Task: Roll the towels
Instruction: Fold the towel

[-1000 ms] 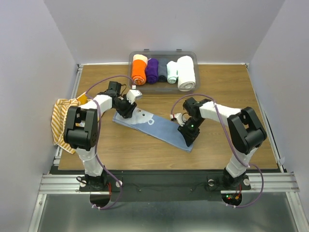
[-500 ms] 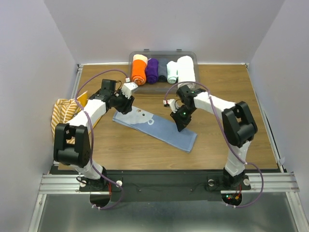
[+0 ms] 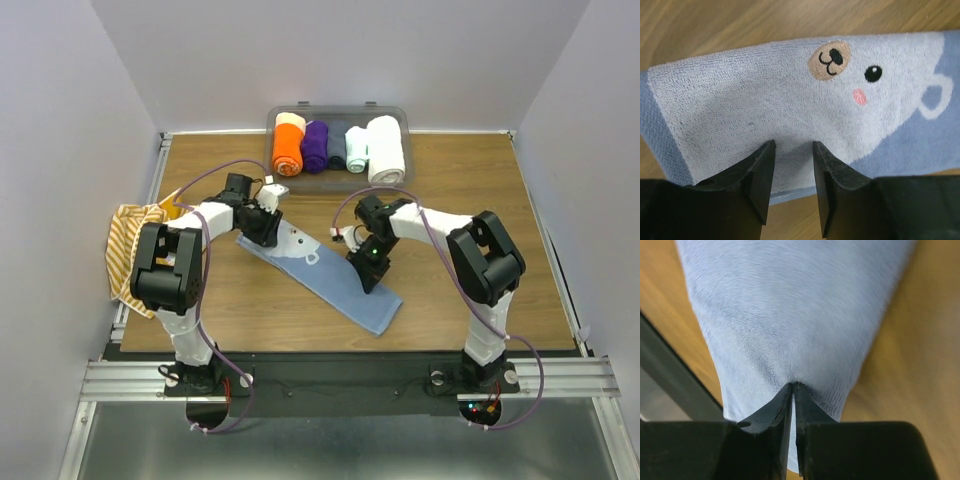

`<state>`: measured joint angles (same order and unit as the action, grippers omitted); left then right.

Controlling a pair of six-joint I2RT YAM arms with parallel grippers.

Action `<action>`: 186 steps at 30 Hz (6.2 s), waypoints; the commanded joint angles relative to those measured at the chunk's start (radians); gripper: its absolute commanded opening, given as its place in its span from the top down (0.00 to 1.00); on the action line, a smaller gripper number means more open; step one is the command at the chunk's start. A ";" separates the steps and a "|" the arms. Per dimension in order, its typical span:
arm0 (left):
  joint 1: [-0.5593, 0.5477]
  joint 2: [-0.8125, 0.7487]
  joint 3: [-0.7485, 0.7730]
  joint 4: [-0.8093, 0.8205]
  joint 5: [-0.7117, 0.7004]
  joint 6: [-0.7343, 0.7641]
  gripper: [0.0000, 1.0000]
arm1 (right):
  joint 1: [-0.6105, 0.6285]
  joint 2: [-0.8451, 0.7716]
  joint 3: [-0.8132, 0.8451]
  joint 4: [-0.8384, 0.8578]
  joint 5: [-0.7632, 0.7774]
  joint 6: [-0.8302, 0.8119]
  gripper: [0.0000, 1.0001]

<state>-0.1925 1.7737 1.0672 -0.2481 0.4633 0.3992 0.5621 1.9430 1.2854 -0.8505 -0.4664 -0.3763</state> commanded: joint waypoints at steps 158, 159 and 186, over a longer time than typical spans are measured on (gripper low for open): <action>-0.602 -0.137 -0.007 -0.091 0.020 0.337 1.00 | -0.407 -0.362 -0.093 0.087 -0.324 0.123 0.76; -0.601 -0.135 -0.007 -0.089 0.018 0.339 1.00 | -0.407 -0.358 -0.093 0.087 -0.324 0.123 0.76; -0.571 -0.189 -0.067 -0.066 -0.018 0.345 1.00 | -0.407 -0.348 -0.104 0.087 -0.337 0.116 0.76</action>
<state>-0.7769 1.6127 1.0191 -0.3256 0.4507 0.7292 0.1619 1.5959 1.1492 -0.7845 -0.7826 -0.2577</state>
